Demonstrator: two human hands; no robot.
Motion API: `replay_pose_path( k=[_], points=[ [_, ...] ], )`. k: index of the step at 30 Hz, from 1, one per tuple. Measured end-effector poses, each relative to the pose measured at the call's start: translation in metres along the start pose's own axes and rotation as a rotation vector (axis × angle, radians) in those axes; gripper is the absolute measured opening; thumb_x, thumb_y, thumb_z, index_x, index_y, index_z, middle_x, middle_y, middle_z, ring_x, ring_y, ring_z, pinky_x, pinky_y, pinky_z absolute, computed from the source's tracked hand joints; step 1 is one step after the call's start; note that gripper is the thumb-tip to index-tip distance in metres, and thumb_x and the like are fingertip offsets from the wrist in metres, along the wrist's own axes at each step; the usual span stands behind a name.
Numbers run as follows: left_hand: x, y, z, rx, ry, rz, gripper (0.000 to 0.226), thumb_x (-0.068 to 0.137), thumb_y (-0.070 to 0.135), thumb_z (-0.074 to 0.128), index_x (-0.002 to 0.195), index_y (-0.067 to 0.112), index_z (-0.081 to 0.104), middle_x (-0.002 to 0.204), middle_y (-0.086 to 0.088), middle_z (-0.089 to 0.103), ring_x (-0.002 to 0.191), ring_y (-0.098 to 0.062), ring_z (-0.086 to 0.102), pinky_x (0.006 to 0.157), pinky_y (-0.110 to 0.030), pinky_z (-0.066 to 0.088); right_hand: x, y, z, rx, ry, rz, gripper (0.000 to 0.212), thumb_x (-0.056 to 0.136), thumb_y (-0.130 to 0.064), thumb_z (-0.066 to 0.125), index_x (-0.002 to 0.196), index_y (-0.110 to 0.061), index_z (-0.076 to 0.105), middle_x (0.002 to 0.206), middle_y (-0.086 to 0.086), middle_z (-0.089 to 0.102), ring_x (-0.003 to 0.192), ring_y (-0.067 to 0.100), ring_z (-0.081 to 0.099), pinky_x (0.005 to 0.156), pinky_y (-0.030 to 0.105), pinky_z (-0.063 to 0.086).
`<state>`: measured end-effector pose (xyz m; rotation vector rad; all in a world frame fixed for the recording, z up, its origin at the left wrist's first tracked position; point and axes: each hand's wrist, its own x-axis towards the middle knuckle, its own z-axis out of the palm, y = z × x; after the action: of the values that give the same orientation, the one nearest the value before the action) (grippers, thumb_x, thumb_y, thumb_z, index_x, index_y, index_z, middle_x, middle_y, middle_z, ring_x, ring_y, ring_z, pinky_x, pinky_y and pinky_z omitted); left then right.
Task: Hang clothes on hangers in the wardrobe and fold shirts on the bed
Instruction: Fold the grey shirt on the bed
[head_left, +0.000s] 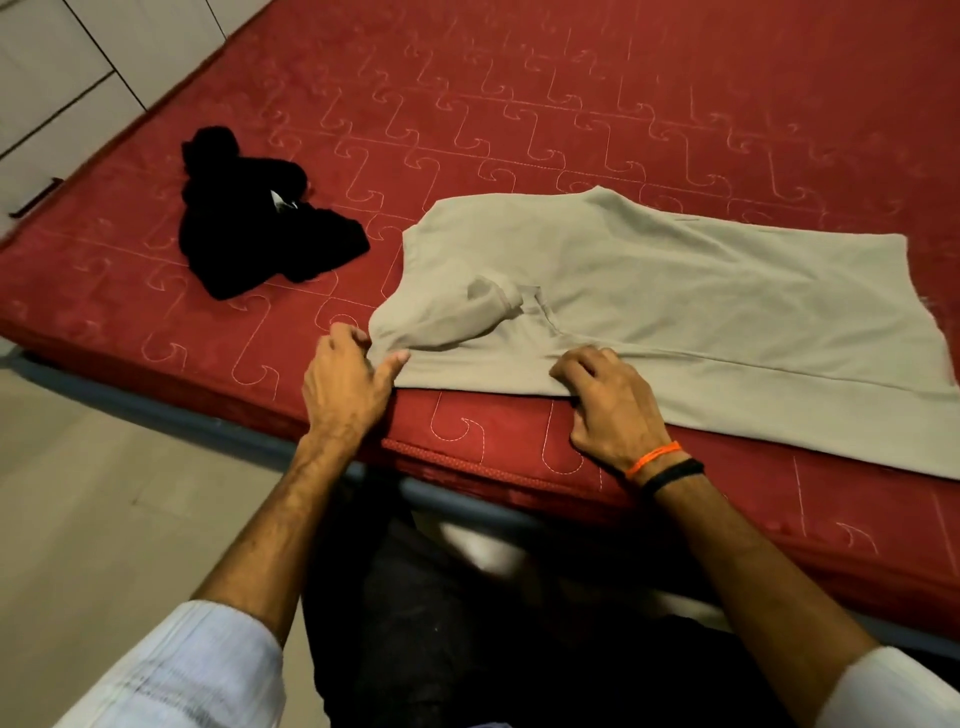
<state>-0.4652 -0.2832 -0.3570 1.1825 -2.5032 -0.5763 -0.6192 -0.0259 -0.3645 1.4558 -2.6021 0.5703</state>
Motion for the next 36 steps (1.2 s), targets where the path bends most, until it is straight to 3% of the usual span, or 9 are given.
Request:
replay_pose_path(
  k=[4, 7, 9, 12, 15, 19, 25, 31, 36],
  points=[
    [-0.003, -0.002, -0.004, -0.131, 0.054, -0.040, 0.046, 0.081, 0.031, 0.080, 0.111, 0.012, 0.051, 0.101, -0.005, 0.061, 0.088, -0.025, 0.061, 0.083, -0.043, 0.052, 0.004, -0.005, -0.005, 0.099, -0.007, 0.134, 0.043, 0.058, -0.017, 0.056, 0.099, -0.019, 0.068, 0.105, -0.005, 0.063, 0.094, 0.023, 0.060, 0.065, 0.032, 0.051],
    [-0.011, 0.015, 0.000, -0.077, 0.136, 0.262, 0.019, 0.079, 0.002, 0.072, 0.092, 0.012, 0.062, 0.095, -0.007, 0.060, 0.086, -0.027, 0.058, 0.076, -0.040, 0.050, 0.015, -0.016, -0.012, 0.150, 0.008, 0.206, 0.036, 0.068, -0.036, 0.058, 0.099, -0.024, 0.069, 0.102, -0.007, 0.067, 0.093, 0.017, 0.061, 0.073, 0.031, 0.051],
    [-0.020, 0.031, 0.010, -0.139, 0.031, 0.529, 0.018, 0.076, -0.004, 0.070, 0.085, 0.012, 0.069, 0.089, -0.004, 0.066, 0.084, -0.024, 0.061, 0.077, -0.038, 0.051, 0.027, -0.024, -0.012, 0.244, 0.049, 0.197, 0.027, 0.078, -0.032, 0.061, 0.099, -0.019, 0.069, 0.097, -0.003, 0.068, 0.089, 0.018, 0.063, 0.077, 0.033, 0.053],
    [-0.023, 0.048, 0.025, -0.189, -0.190, 0.670, 0.040, 0.074, -0.008, 0.066, 0.110, 0.008, 0.073, 0.115, -0.006, 0.070, 0.107, -0.023, 0.062, 0.095, -0.041, 0.051, 0.046, -0.027, -0.003, 0.278, -0.042, 0.172, 0.028, 0.086, -0.018, 0.063, 0.113, -0.013, 0.067, 0.112, 0.005, 0.067, 0.101, 0.025, 0.062, 0.090, 0.036, 0.051],
    [-0.017, 0.050, 0.026, -0.068, -0.277, 0.543, 0.075, 0.071, 0.007, 0.056, 0.145, 0.007, 0.046, 0.151, -0.008, 0.045, 0.132, -0.026, 0.045, 0.112, -0.044, 0.037, 0.060, -0.018, 0.013, 0.183, -0.219, 0.277, 0.057, 0.088, -0.028, 0.064, 0.140, -0.009, 0.049, 0.150, 0.015, 0.042, 0.134, 0.034, 0.040, 0.111, 0.037, 0.033],
    [-0.009, 0.050, 0.022, 0.080, -0.271, 0.336, 0.088, 0.072, 0.036, 0.047, 0.154, 0.013, 0.027, 0.164, -0.002, 0.018, 0.135, -0.024, 0.034, 0.112, -0.042, 0.031, 0.074, -0.016, 0.019, 0.286, -0.070, 0.517, 0.064, 0.091, -0.037, 0.063, 0.142, -0.005, 0.042, 0.141, 0.017, 0.049, 0.129, 0.035, 0.045, 0.106, 0.039, 0.037],
    [0.001, 0.053, 0.030, -0.255, 0.056, 0.133, 0.039, 0.088, 0.005, 0.064, 0.126, 0.007, 0.055, 0.125, -0.008, 0.059, 0.114, -0.023, 0.049, 0.101, -0.043, 0.043, 0.093, -0.016, 0.012, 0.316, 0.026, 0.651, 0.055, 0.086, -0.043, 0.070, 0.130, -0.015, 0.053, 0.123, 0.007, 0.060, 0.114, 0.027, 0.056, 0.093, 0.039, 0.048],
    [0.032, 0.048, 0.028, -0.159, -0.019, -0.093, 0.027, 0.088, 0.046, 0.068, 0.098, 0.022, 0.063, 0.098, -0.001, 0.068, 0.094, -0.022, 0.063, 0.084, -0.039, 0.051, 0.100, 0.005, 0.013, 0.554, 0.106, 0.901, 0.032, 0.086, -0.042, 0.069, 0.106, -0.017, 0.069, 0.095, -0.001, 0.068, 0.103, 0.025, 0.064, 0.088, 0.031, 0.049],
    [0.030, 0.052, 0.030, -0.105, 0.087, -0.097, 0.031, 0.089, 0.047, 0.067, 0.093, 0.020, 0.053, 0.093, 0.000, 0.062, 0.084, -0.019, 0.054, 0.076, -0.035, 0.044, 0.100, 0.002, 0.016, 0.371, 0.075, 0.747, 0.038, 0.087, -0.044, 0.069, 0.110, -0.013, 0.064, 0.104, 0.005, 0.067, 0.099, 0.027, 0.062, 0.084, 0.036, 0.050]
  ],
)
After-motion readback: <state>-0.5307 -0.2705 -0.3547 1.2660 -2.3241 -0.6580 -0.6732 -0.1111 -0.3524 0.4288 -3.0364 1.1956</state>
